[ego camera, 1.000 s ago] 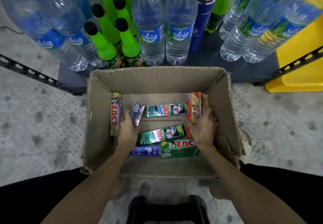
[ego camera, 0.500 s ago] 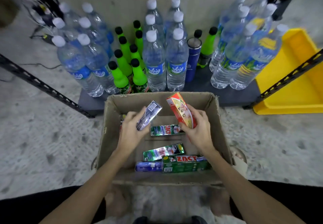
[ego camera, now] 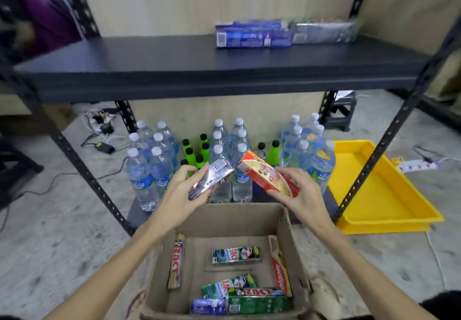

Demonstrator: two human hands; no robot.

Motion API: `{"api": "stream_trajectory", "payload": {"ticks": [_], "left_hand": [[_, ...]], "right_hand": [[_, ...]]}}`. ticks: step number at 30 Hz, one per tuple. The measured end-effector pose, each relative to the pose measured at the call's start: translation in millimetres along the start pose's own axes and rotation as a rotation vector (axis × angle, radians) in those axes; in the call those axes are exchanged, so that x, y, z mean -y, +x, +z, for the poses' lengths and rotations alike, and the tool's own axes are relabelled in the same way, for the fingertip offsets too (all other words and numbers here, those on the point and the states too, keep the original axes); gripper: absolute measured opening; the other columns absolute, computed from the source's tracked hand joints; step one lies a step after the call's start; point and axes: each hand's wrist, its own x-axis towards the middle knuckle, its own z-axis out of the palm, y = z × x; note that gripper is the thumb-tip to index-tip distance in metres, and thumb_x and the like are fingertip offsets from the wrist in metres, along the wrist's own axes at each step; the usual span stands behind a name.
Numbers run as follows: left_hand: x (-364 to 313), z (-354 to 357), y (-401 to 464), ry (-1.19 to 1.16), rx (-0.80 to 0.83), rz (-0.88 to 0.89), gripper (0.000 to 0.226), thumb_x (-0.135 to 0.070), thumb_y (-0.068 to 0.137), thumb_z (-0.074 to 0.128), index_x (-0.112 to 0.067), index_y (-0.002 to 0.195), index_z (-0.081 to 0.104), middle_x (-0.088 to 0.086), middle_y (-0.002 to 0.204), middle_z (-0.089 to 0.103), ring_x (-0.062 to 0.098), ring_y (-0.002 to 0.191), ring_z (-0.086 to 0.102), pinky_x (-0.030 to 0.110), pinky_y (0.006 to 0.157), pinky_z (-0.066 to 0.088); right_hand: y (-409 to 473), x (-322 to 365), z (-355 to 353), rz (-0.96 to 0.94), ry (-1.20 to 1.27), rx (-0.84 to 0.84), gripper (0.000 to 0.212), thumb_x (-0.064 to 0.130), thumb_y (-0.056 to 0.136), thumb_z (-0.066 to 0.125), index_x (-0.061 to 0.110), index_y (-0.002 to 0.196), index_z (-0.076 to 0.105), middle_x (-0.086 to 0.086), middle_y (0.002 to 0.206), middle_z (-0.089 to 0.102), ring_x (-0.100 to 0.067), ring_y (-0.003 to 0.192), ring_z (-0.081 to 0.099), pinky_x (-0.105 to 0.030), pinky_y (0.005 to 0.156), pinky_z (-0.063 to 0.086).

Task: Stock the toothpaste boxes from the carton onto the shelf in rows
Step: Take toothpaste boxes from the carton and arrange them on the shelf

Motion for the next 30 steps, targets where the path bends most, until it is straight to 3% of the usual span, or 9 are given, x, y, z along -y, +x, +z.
{"api": "stream_trajectory", "payload": {"ticks": [5, 8, 10, 13, 17, 21, 26, 30], "left_hand": [[-56, -61, 46, -0.021, 0.019, 0.119, 0.065, -0.028, 0.093, 0.071, -0.026, 0.152, 0.044, -0.006, 0.116, 0.044, 0.005, 0.108, 0.047, 0.009, 0.096, 0.031], [-84, -96, 73, 0.019, 0.001, 0.182, 0.066, -0.042, 0.092, 0.070, -0.027, 0.151, 0.045, -0.011, 0.117, 0.051, 0.004, 0.107, 0.053, 0.010, 0.093, 0.036], [-97, -117, 89, 0.047, -0.014, 0.209, 0.070, -0.054, 0.089, 0.068, -0.025, 0.150, 0.048, -0.015, 0.122, 0.056, -0.001, 0.111, 0.055, 0.016, 0.096, 0.040], [-114, -144, 111, 0.041, -0.043, 0.222, 0.064, -0.051, 0.087, 0.073, -0.024, 0.143, 0.056, -0.016, 0.127, 0.061, -0.001, 0.117, 0.058, 0.024, 0.101, 0.044], [-134, -167, 146, 0.049, -0.076, 0.231, 0.053, -0.045, 0.087, 0.071, -0.026, 0.135, 0.063, -0.017, 0.126, 0.064, -0.004, 0.114, 0.059, 0.018, 0.099, 0.044], [-140, -168, 197, 0.121, -0.020, 0.236, 0.047, -0.030, 0.093, 0.070, -0.017, 0.137, 0.061, -0.008, 0.123, 0.064, 0.000, 0.103, 0.061, 0.012, 0.091, 0.043], [-138, -148, 263, 0.272, 0.092, 0.202, 0.043, -0.032, 0.099, 0.061, -0.020, 0.140, 0.058, -0.004, 0.136, 0.061, 0.008, 0.121, 0.055, 0.030, 0.104, 0.044], [-129, -124, 299, 0.304, 0.094, 0.182, 0.041, -0.031, 0.100, 0.059, -0.019, 0.139, 0.059, -0.003, 0.135, 0.063, 0.010, 0.123, 0.056, 0.032, 0.106, 0.044]], "right_hand": [[40, 50, -71, -0.087, -0.016, -0.033, 0.053, 0.044, 0.075, 0.085, 0.027, 0.123, 0.070, 0.014, 0.119, 0.065, -0.005, 0.113, 0.058, -0.023, 0.093, 0.046], [62, 74, -110, -0.130, -0.048, -0.048, 0.051, 0.047, 0.074, 0.084, 0.031, 0.121, 0.069, 0.021, 0.117, 0.064, 0.000, 0.111, 0.057, -0.021, 0.092, 0.045], [76, 84, -134, -0.167, -0.090, -0.050, 0.051, 0.046, 0.075, 0.085, 0.031, 0.121, 0.070, 0.020, 0.116, 0.066, -0.003, 0.110, 0.059, -0.027, 0.092, 0.047], [100, 97, -167, -0.220, -0.142, -0.041, 0.049, 0.045, 0.076, 0.085, 0.032, 0.121, 0.071, 0.018, 0.118, 0.068, -0.005, 0.113, 0.059, -0.033, 0.094, 0.049], [135, 110, -202, -0.305, -0.246, -0.008, 0.047, 0.049, 0.078, 0.082, 0.032, 0.120, 0.071, 0.019, 0.119, 0.067, -0.004, 0.112, 0.058, -0.040, 0.096, 0.047], [181, 105, -221, -0.296, -0.292, 0.041, 0.043, 0.038, 0.081, 0.082, 0.030, 0.122, 0.071, 0.015, 0.118, 0.069, -0.007, 0.113, 0.059, -0.043, 0.102, 0.046], [241, 84, -232, -0.219, -0.375, 0.117, 0.039, 0.038, 0.087, 0.077, 0.034, 0.124, 0.068, 0.010, 0.125, 0.066, -0.011, 0.120, 0.056, -0.044, 0.112, 0.040], [271, 53, -237, -0.186, -0.435, 0.177, 0.034, 0.033, 0.090, 0.075, 0.037, 0.123, 0.067, 0.020, 0.124, 0.065, -0.007, 0.122, 0.055, -0.048, 0.115, 0.034]]}}
